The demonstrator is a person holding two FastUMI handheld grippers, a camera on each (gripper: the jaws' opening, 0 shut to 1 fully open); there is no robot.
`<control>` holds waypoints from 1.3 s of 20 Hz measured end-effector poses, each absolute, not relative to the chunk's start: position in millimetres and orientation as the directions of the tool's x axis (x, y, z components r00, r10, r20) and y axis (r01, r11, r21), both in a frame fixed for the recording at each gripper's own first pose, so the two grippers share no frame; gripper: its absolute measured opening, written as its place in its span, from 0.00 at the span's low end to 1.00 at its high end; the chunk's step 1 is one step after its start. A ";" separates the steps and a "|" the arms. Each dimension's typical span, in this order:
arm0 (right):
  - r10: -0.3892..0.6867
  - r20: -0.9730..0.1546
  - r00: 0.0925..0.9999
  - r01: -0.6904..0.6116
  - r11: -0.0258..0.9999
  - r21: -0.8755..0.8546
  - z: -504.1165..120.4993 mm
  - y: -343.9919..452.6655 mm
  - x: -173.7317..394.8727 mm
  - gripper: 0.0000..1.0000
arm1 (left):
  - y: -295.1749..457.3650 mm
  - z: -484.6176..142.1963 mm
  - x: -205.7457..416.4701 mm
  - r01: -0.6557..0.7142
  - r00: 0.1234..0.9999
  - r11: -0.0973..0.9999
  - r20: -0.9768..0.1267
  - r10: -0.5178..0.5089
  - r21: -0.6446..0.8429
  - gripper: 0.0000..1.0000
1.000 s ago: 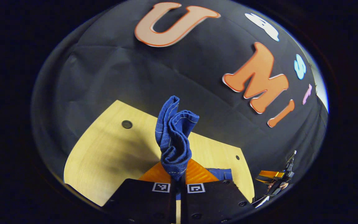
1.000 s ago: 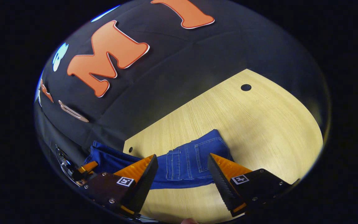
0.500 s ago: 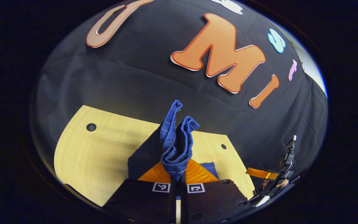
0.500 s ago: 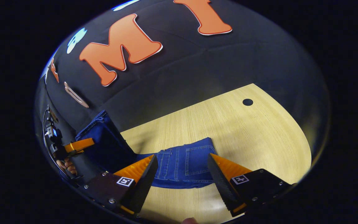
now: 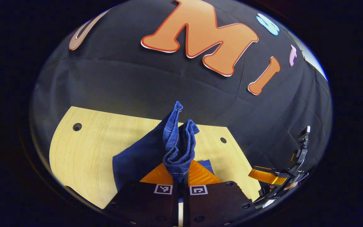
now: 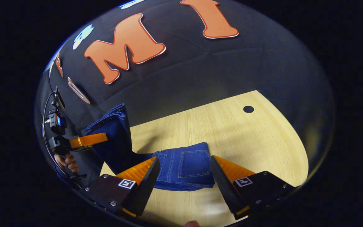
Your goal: Grasp the waist and the cuffs of the jeans and fold them to make the two legs overlap; first hold the waist and fold one-third of the jeans toward the cuffs, then hold the cuffs and fold the remaining one-third in the same direction to finish folding.
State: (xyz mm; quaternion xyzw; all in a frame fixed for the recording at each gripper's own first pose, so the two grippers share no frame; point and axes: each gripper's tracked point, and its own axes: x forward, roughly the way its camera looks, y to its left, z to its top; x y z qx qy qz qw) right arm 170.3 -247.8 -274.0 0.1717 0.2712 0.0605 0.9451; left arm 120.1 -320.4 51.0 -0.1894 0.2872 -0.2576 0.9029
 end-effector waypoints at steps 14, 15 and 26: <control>0.225 -0.484 0.846 -0.044 0.933 0.356 -283.4 -279.1 162.4 0.98 | -465.0 -29.0 89.7 0.422 0.547 0.810 -0.598 -0.586 -0.407 0.09; 0.228 -0.479 0.848 -0.048 0.932 0.358 -282.2 -278.8 161.3 0.98 | -476.2 -29.6 82.8 0.438 0.529 0.792 -0.590 -0.610 -0.426 0.10; 0.153 -0.261 0.953 -0.095 0.971 0.221 -209.8 -267.9 150.7 0.98 | -441.3 60.9 65.0 0.531 0.692 0.795 -0.391 -0.606 -0.292 0.95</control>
